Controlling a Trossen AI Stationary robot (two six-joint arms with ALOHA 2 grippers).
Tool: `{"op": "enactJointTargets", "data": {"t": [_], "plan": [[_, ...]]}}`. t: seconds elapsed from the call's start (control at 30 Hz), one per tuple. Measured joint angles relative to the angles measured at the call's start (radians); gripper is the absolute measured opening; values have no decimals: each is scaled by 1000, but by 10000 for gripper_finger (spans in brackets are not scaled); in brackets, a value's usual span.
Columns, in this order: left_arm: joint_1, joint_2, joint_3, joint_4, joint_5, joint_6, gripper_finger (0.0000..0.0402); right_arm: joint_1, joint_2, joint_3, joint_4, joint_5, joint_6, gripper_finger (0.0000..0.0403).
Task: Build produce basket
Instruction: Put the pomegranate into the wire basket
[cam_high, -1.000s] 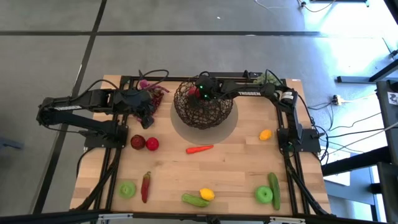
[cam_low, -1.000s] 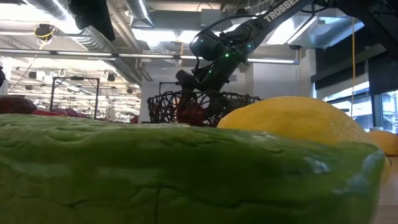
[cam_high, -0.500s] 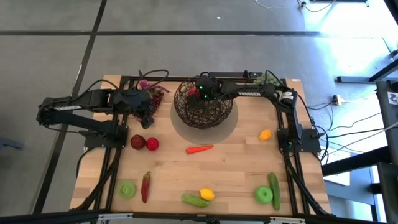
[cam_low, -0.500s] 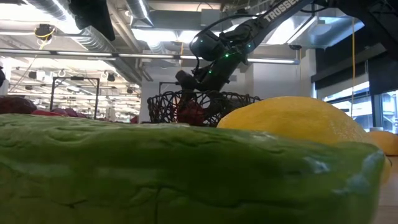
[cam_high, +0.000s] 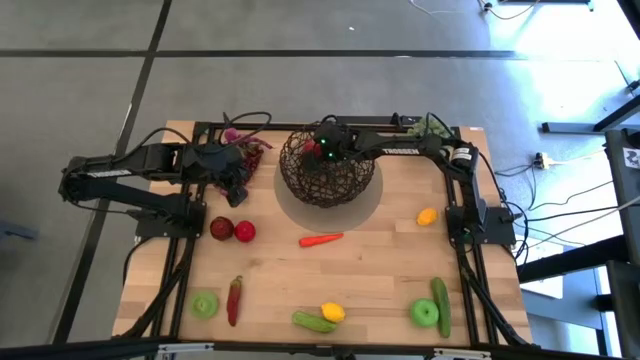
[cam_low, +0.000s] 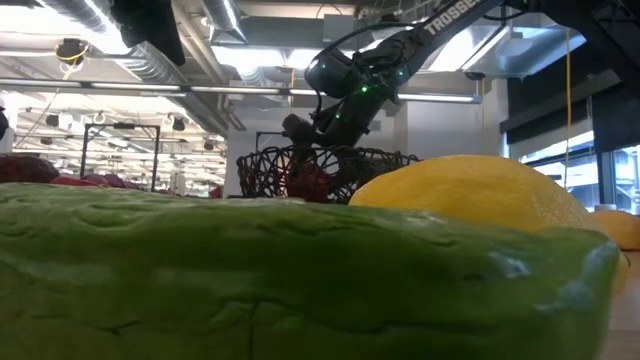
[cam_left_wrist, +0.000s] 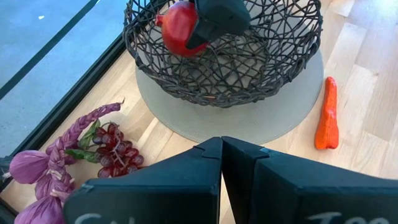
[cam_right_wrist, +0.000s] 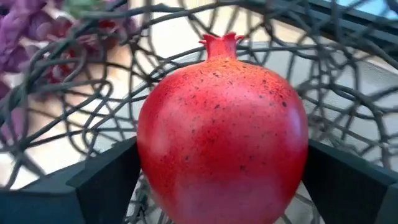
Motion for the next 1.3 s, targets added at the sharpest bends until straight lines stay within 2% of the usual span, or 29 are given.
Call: {"op": "enactJointTargets", "data": {"t": [0.2, 0.27, 0.37, 0.53, 0.77, 0.93, 1.03, 1.23, 1.3], "plan": [[0, 0, 0, 0, 0, 0, 0, 16, 8, -1, -41, 11, 98, 400], [0, 0, 0, 0, 0, 0, 0, 22, 5, -1, -35, 5, 82, 400], [0, 0, 0, 0, 0, 0, 0, 32, -3, 0, -7, 84, 38, 400], [0, 0, 0, 0, 0, 0, 0, 33, -3, 1, 0, 88, 26, 400], [0, 0, 0, 0, 0, 0, 0, 32, -2, 1, -9, -13, -37, 400], [0, 0, 0, 0, 0, 0, 0, 32, -2, 1, -9, -41, -70, 400], [0, 0, 0, 0, 0, 0, 0, 32, -2, 1, -9, -99, -172, 400], [0, 0, 0, 0, 0, 0, 0, 32, -2, 1, -9, -186, -573, 400], [0, 0, 0, 0, 0, 0, 0, 33, -2, 1, -10, -192, -655, 400]]}}
